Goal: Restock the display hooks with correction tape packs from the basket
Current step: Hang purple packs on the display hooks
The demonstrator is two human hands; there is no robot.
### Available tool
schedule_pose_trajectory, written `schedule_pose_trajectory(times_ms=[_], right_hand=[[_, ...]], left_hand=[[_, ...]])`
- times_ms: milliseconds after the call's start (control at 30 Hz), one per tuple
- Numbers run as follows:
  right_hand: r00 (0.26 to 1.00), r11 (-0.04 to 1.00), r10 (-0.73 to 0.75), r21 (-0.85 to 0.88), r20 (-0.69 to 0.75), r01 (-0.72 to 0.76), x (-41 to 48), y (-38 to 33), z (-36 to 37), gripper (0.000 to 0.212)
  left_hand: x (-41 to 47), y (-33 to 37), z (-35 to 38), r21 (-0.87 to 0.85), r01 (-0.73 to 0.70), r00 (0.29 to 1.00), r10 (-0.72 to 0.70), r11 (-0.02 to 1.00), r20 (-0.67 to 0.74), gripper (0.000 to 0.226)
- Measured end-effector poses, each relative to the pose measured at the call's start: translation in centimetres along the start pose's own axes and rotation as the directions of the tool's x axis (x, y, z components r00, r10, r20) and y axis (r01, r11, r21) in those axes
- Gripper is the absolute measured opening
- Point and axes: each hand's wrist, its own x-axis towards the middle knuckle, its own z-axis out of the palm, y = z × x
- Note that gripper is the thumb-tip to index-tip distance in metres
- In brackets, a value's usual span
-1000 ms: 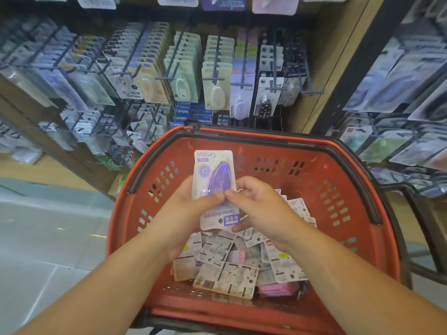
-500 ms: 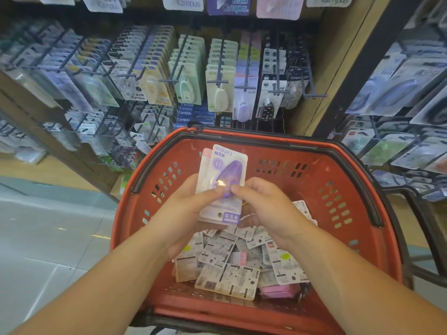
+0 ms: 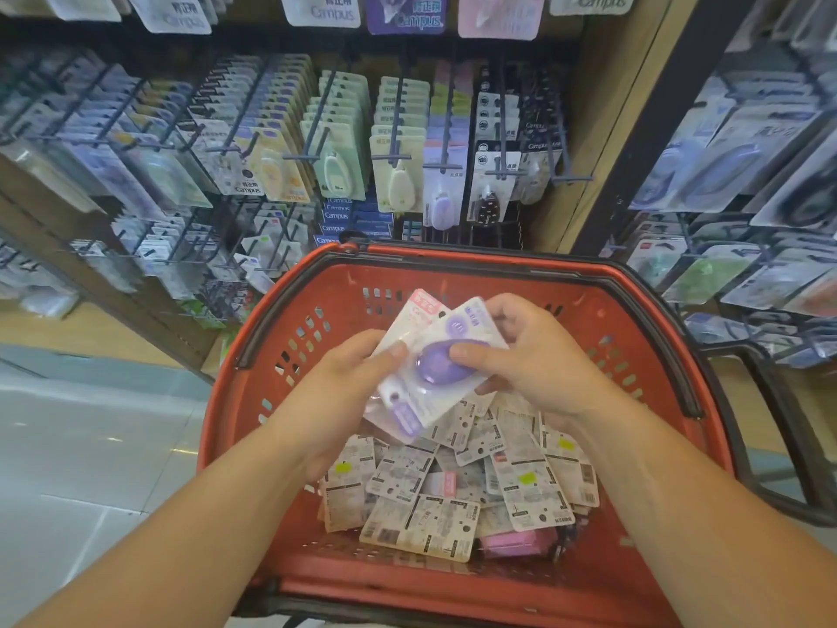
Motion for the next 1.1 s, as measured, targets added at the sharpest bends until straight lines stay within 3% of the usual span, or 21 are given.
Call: schedule_pose_trajectory(times_ms=[200, 367, 500, 667, 733, 800, 900, 1000, 1100], right_hand=[[0.98, 0.929, 0.11, 0.369, -0.167, -0.042, -0.4, 0.1, 1.1, 0.016], [0.913, 0.697, 0.244, 0.714, -0.327, 0.07, -0.2, -0.6, 2.2, 0.019], [0.921, 0.899, 0.14, 0.436, -0.362, 0.035, -0.2, -0.5, 2.4, 0.042], [0.939, 0.989, 0.038, 0.145, -0.342, 0.012, -0.8, 0.2, 2.9, 0.034], [0.946, 0.997, 0.041, 0.068, -0.32, -0.02, -0.7, 0.6, 3.3, 0.041], [0.979, 0.999, 0.049, -0.009, -0.197, -0.052, -0.6, 1.1, 3.5, 0.042], [0.992, 0.992, 0.09, -0.079, -0.085, -0.097, 0.3, 1.7, 2.8, 0.033], [0.981, 0.927, 0.104, -0.342, -0.164, -0.155, 3.2, 4.3, 0.6, 0.026], [0.961, 0.624, 0.246, -0.737, -0.129, -0.259, 5.8, 8.3, -1.1, 0.058]], left_hand=[[-0.4, -0.2, 1.2, -0.235, -0.033, 0.991, 0.001, 0.971, -0.133, 0.029], [-0.1, 0.1, 1.8, -0.289, -0.069, 0.986, 0.022, 0.955, -0.163, 0.025], [0.2, -0.2, 1.8, -0.232, -0.096, 0.992, 0.072, 0.968, -0.108, 0.045], [0.1, -0.2, 1.7, -0.262, -0.144, 0.986, 0.115, 0.954, -0.123, 0.063], [0.0, 0.0, 1.6, -0.298, -0.149, 0.986, 0.121, 0.943, -0.111, 0.058], [0.0, 0.2, 1.5, -0.265, -0.166, 0.985, 0.148, 0.95, -0.086, 0.045], [0.5, 0.3, 0.6, -0.184, -0.146, 0.978, 0.114, 0.972, -0.176, 0.03], [0.8, -0.1, -1.2, -0.102, -0.105, 0.949, 0.07, 0.989, -0.306, 0.027], [0.5, -0.7, -2.8, -0.017, -0.066, 0.923, 0.054, 0.998, -0.381, 0.024]])
